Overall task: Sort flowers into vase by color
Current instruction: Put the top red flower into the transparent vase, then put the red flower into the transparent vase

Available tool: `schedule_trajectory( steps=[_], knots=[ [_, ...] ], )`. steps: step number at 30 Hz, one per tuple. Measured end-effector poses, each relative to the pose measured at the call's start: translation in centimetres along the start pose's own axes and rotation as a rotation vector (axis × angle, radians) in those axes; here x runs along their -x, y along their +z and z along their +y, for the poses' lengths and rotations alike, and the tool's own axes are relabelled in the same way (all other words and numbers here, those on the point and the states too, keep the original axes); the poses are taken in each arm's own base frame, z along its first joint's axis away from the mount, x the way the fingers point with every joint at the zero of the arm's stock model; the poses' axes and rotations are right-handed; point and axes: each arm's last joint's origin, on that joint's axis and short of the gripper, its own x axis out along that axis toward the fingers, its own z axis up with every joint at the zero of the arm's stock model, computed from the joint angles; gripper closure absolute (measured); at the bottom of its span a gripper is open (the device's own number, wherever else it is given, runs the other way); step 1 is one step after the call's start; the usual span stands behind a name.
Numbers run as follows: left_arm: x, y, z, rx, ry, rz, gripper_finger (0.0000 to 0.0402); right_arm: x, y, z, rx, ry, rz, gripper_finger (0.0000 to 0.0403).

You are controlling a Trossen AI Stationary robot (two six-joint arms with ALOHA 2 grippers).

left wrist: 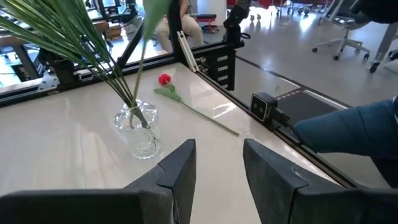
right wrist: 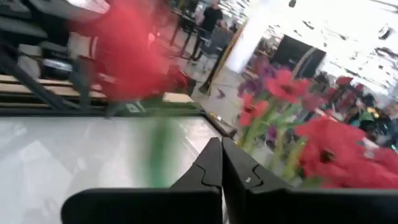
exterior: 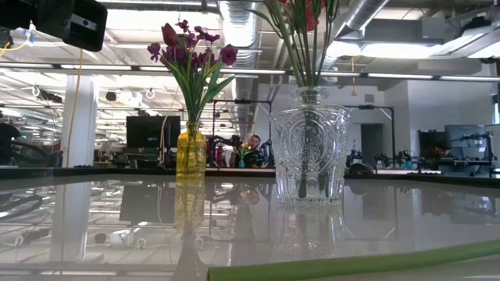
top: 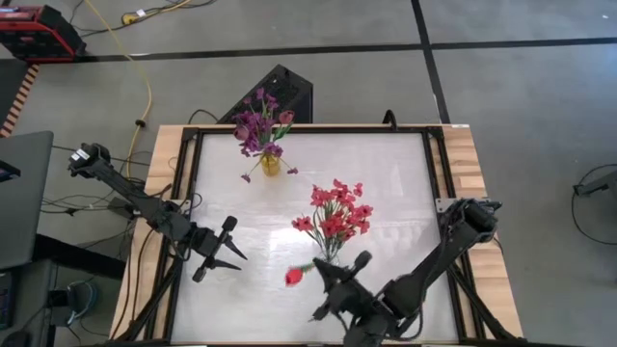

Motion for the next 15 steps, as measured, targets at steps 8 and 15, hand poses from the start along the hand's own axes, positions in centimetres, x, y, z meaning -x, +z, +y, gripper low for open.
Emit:
schedule_trajectory(
  steps=[8, 15],
  knots=[
    [0.0, -0.1, -0.1, 0.071, -0.044, 0.006, 0.0278, -2.3, 0.4, -2.9, -0.011, 0.355, 0.230, 0.0380],
    [-0.5, -0.4, -0.6, 0.051, -0.086, 0.029, 0.0278, -1.5, 0.3, -5.6, -0.094, 0.689, 0.580, 0.0380]
  ],
)
